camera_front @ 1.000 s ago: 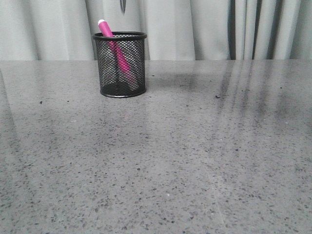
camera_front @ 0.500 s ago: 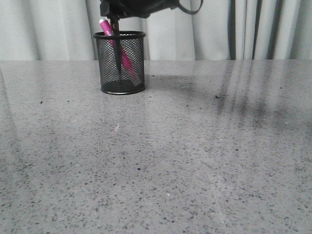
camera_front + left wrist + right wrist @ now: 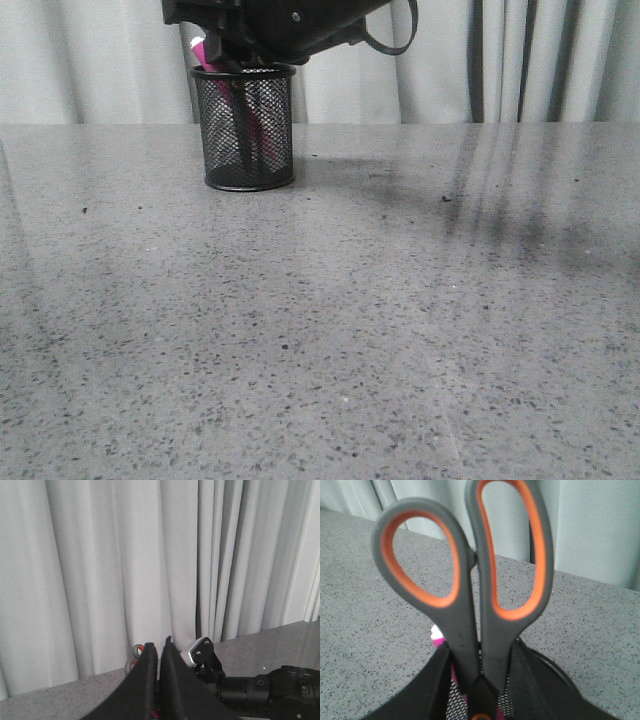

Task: Put pen and scissors into bin
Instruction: 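Lower the scissors blades-down into the cup and open the right gripper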

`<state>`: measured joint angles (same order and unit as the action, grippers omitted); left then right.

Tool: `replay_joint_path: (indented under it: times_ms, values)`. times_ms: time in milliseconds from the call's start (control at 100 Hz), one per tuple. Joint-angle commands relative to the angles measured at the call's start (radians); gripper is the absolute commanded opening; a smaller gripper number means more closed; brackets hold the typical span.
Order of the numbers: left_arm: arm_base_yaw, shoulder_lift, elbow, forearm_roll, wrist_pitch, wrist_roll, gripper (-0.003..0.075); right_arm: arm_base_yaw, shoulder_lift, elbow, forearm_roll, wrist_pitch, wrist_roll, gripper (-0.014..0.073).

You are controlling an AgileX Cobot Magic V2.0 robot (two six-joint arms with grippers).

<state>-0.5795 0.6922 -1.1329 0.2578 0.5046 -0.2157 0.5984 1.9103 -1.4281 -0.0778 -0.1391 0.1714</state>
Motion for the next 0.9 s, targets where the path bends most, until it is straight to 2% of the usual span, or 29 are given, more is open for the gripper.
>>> replay_joint_path:
  times_ms: [0,60,140,440,490,540,630,770,830,890]
  values:
    - [-0.009,0.000,-0.026,0.008,-0.070,-0.004,-0.0019,0.000,-0.058,-0.023,-0.010,-0.067,-0.008,0.0286]
    - [-0.009,0.000,-0.026,0.010,-0.070,-0.004,-0.0019,0.000,-0.066,-0.023,-0.010,-0.067,-0.008,0.0391]
    - [-0.009,0.000,-0.026,0.022,-0.068,-0.004,-0.0019,0.000,-0.086,-0.023,-0.010,-0.065,-0.008,0.0456]
    - [-0.009,-0.009,-0.022,0.039,0.000,-0.004,-0.0019,-0.006,-0.269,-0.023,-0.010,-0.062,-0.008,0.0451]
    - [-0.009,-0.024,-0.005,0.039,0.003,-0.004,-0.0019,-0.006,-0.306,-0.023,-0.010,-0.041,-0.008,0.0409]
    - [-0.009,-0.047,0.020,0.050,0.003,-0.004,-0.0019,-0.002,-0.347,-0.023,-0.010,-0.003,-0.008,0.0292]
    - [-0.009,-0.110,0.095,0.092,0.003,-0.006,-0.0019,0.006,-0.434,-0.023,-0.024,0.147,-0.012,-0.0083]
    - [-0.007,-0.251,0.257,0.109,0.009,-0.011,-0.0019,0.041,-0.604,0.073,-0.158,0.297,-0.039,-0.0058]
    - [-0.007,-0.332,0.327,0.109,0.009,-0.036,-0.0019,0.056,-0.707,0.170,-0.220,0.318,-0.039,-0.0058]
    - [-0.007,-0.408,0.403,0.109,0.009,-0.058,-0.0019,0.064,-0.812,0.289,-0.225,0.333,-0.039,-0.0058]
